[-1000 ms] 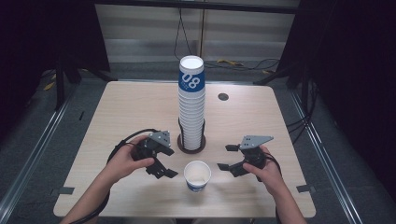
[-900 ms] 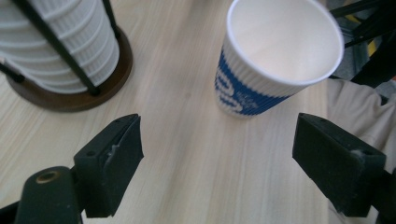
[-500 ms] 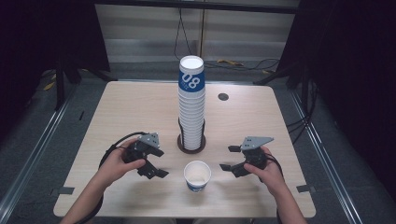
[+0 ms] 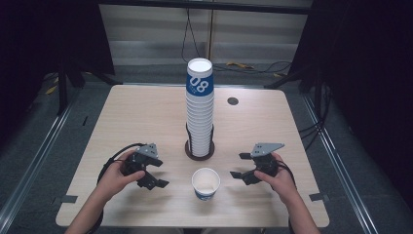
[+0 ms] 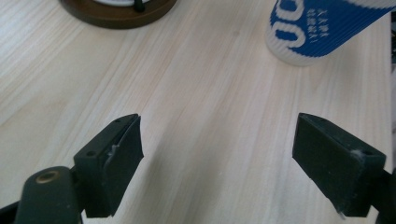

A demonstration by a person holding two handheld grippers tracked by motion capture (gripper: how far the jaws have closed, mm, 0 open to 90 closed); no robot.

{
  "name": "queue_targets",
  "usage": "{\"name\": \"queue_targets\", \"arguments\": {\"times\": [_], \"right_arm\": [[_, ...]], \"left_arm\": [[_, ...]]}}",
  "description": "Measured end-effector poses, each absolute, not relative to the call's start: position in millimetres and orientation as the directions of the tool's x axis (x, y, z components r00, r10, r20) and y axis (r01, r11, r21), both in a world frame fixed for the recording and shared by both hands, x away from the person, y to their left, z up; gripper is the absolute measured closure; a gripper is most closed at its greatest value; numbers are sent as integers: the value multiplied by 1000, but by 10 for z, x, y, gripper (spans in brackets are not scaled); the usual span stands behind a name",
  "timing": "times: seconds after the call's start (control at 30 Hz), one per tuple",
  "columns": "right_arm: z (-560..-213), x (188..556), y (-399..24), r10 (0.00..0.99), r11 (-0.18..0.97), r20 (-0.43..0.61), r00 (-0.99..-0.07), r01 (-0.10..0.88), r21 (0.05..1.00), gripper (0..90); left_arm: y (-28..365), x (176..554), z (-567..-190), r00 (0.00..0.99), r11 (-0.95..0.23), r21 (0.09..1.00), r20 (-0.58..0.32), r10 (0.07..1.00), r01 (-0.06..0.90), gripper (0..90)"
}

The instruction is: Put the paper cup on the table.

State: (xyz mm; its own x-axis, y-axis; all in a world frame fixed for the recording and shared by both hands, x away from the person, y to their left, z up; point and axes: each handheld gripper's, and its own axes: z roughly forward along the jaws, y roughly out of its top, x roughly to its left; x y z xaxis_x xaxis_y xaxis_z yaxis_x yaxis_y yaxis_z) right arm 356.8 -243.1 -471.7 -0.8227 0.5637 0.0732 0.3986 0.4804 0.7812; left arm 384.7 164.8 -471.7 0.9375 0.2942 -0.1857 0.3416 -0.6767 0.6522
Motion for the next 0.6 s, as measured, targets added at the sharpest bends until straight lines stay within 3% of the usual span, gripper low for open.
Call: {"name": "queue_targets", "arguments": {"times": [0.6], "right_arm": [[-4805, 3595, -2354, 544, 561, 31, -838, 391, 730, 179]], "left_arm": [[1763, 3770, -4936, 941, -714, 623, -120, 317, 320, 159]]}}
